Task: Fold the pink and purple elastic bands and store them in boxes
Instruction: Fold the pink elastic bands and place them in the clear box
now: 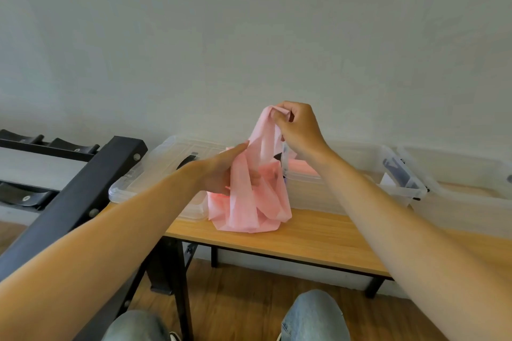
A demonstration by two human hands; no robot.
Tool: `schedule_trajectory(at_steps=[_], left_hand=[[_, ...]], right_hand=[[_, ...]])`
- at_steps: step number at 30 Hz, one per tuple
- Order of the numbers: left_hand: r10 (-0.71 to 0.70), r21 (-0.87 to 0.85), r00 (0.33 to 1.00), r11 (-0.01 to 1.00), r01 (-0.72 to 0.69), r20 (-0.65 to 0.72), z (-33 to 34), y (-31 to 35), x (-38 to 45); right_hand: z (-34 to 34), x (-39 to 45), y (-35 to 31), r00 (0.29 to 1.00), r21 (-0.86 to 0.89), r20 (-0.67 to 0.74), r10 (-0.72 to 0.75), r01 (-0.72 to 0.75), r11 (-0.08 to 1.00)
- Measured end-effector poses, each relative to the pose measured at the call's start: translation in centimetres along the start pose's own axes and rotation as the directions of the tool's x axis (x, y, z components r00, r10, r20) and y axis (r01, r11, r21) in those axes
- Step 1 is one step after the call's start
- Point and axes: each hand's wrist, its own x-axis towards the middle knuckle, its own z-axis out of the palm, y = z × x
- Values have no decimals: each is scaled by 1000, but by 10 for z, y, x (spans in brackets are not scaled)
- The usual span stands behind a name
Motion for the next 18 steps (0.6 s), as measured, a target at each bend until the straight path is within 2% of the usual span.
schedule_trajectory(at_steps=[2,4,5,6,7,8,9,11,12,13,14,16,18], left_hand=[[-145,299,988,941,157,-62,-4,7,-13],[-128,575,966,782,239,-226,-1,18,-28],[-43,682,941,678,274,-335,1,23,-33],[108,772,888,547,322,-447,5,26,-37],[311,830,807,436,348,-502,6,29,-37],[488,872,736,389,297,-469,8,33,-34],[573,889,719,436,139,-393,9,37,-32],[596,727,778,621,-292,-196,14,46,-37],[602,611,793,665,-430,-98,19,51,-39],[630,548,777,656,-518,-20,23,53,-41],[680,518,732,611,-598,42,28,54,-43],[781,534,622,500,-682,63,35,54,-46],[839,558,542,425,-712,53,34,53,-46]], right_hand=[[-2,2,-3,1000,-19,-31,6,-6,1000],[-4,5,-5,998,-22,-56,21,-23,999],[-5,7,-7,998,-23,-59,33,-34,999],[-7,8,-7,997,-28,-55,47,-49,998],[-8,8,-9,997,-35,-42,60,-62,997],[-9,7,-10,997,-41,-23,72,-73,997],[-9,6,-12,997,-45,2,75,-75,996],[-8,4,-14,995,-71,47,93,-90,993],[-7,4,-14,991,-61,74,109,-104,993],[-7,3,-14,986,-23,112,124,-122,992],[-7,3,-14,978,21,157,140,-145,989],[-9,-1,-17,955,50,242,172,-190,981],[-11,-2,-19,942,54,276,192,-215,975]])
